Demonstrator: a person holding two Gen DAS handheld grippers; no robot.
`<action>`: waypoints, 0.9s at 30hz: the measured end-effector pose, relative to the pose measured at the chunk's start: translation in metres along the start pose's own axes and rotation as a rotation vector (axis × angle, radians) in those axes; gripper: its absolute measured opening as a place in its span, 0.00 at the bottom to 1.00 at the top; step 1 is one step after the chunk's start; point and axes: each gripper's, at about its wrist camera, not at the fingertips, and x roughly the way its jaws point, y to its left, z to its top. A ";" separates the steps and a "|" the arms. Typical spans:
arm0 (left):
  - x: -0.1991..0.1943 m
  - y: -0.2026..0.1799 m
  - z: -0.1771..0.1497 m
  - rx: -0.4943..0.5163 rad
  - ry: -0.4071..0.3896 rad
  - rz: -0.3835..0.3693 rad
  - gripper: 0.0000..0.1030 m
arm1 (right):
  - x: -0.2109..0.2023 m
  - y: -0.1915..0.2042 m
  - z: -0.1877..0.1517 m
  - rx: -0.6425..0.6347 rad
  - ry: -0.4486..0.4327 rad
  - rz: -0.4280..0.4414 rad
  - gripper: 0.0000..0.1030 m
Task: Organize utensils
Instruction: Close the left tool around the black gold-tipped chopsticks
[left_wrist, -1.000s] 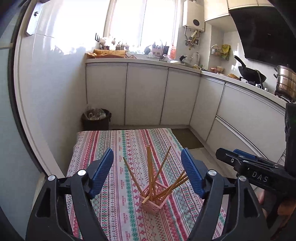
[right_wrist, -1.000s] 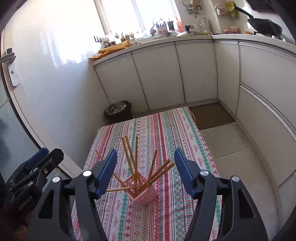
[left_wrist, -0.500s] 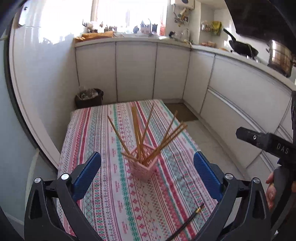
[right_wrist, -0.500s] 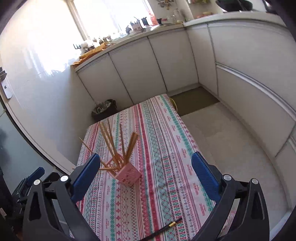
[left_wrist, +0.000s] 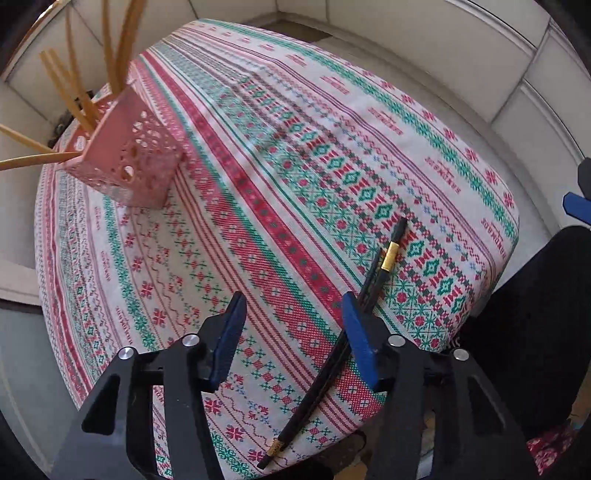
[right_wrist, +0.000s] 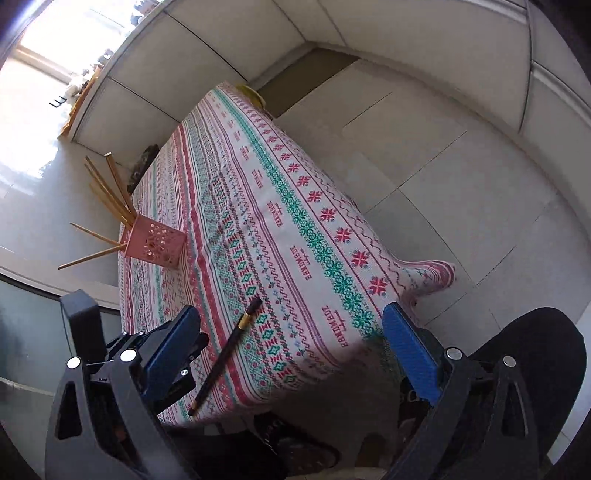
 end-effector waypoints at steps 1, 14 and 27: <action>0.003 -0.001 -0.001 0.014 0.006 -0.005 0.47 | 0.001 -0.001 0.000 -0.001 0.005 0.007 0.93; 0.017 0.013 -0.004 0.055 0.006 0.004 0.45 | 0.019 0.004 -0.011 0.018 0.092 0.115 0.93; 0.019 0.018 0.007 0.082 -0.051 -0.031 0.44 | 0.057 0.027 -0.028 0.078 0.204 0.182 0.93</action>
